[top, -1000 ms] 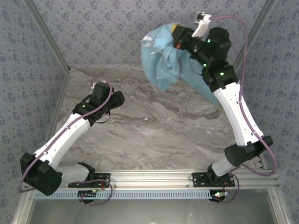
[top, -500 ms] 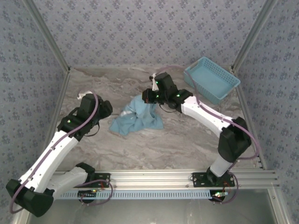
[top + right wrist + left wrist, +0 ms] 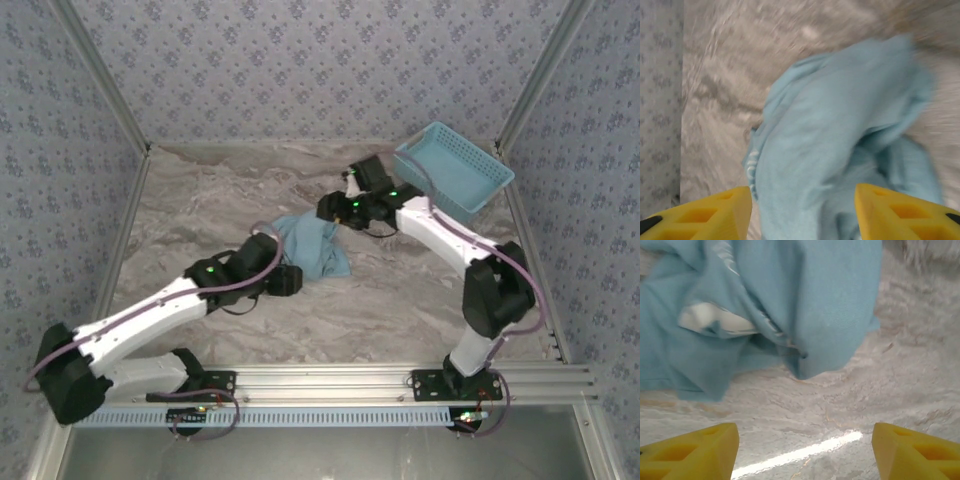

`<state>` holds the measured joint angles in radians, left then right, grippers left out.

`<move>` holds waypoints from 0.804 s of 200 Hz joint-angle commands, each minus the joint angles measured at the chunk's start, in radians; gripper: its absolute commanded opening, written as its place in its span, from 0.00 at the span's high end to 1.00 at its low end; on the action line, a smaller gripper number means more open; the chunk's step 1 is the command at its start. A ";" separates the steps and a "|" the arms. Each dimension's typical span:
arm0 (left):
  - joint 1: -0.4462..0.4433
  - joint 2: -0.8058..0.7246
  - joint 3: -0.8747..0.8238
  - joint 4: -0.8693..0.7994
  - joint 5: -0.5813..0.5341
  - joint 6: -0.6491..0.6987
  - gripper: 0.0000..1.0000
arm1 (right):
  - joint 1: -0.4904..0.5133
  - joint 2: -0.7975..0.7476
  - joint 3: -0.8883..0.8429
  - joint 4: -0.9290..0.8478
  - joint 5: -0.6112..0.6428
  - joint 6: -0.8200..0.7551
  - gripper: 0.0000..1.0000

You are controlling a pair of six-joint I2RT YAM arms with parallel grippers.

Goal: Fold and stack the t-shirts

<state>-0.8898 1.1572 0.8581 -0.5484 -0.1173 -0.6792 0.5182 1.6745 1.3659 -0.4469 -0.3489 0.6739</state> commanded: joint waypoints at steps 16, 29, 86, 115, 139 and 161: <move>-0.117 0.300 0.195 -0.043 -0.170 -0.057 0.23 | -0.141 -0.173 -0.195 -0.083 0.080 0.044 0.41; -0.146 0.406 0.280 -0.116 -0.243 -0.111 0.14 | -0.174 -0.224 -0.266 -0.083 0.083 0.049 0.41; -0.189 0.735 0.624 -0.399 -0.491 -0.172 0.10 | -0.218 -0.262 -0.445 -0.017 0.031 0.085 0.41; -0.162 0.886 0.749 -0.487 -0.569 -0.103 0.18 | -0.222 -0.252 -0.473 0.011 0.014 0.102 0.42; -0.113 0.890 0.720 -0.417 -0.551 -0.053 0.45 | -0.223 -0.255 -0.478 0.011 0.014 0.104 0.42; -0.086 0.832 0.708 -0.321 -0.518 0.047 0.95 | -0.232 -0.271 -0.480 0.008 0.026 0.109 0.43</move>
<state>-1.0080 2.0533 1.5684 -0.9165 -0.6155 -0.7464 0.2993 1.4174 0.8944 -0.4419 -0.3202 0.7635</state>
